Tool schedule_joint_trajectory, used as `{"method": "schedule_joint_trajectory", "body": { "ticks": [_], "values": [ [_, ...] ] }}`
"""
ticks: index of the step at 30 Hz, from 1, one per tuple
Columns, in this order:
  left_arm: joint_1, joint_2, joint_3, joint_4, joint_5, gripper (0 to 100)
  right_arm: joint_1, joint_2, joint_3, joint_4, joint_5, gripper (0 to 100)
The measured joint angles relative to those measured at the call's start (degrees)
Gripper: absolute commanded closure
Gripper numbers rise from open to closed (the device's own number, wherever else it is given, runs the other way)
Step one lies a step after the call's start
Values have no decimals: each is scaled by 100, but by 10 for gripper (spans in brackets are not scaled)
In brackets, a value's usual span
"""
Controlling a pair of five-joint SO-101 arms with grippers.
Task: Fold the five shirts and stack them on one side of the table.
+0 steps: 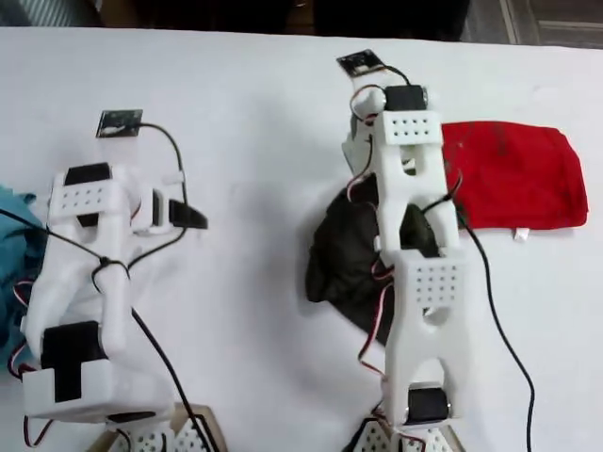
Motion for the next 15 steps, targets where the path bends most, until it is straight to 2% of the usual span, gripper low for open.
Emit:
{"method": "schedule_joint_trajectory", "body": {
  "ticks": [4, 9, 15],
  "values": [
    [0, 44, 9, -167, 0, 562, -79, 141, -765, 352, 0, 741],
    [0, 378, 18, -176, 0, 562, -105, 132, -747, 369, 18, 748],
    [0, 536, 18, -176, 0, 562, -114, -246, 193, 378, 897, 776]
  ]
}}
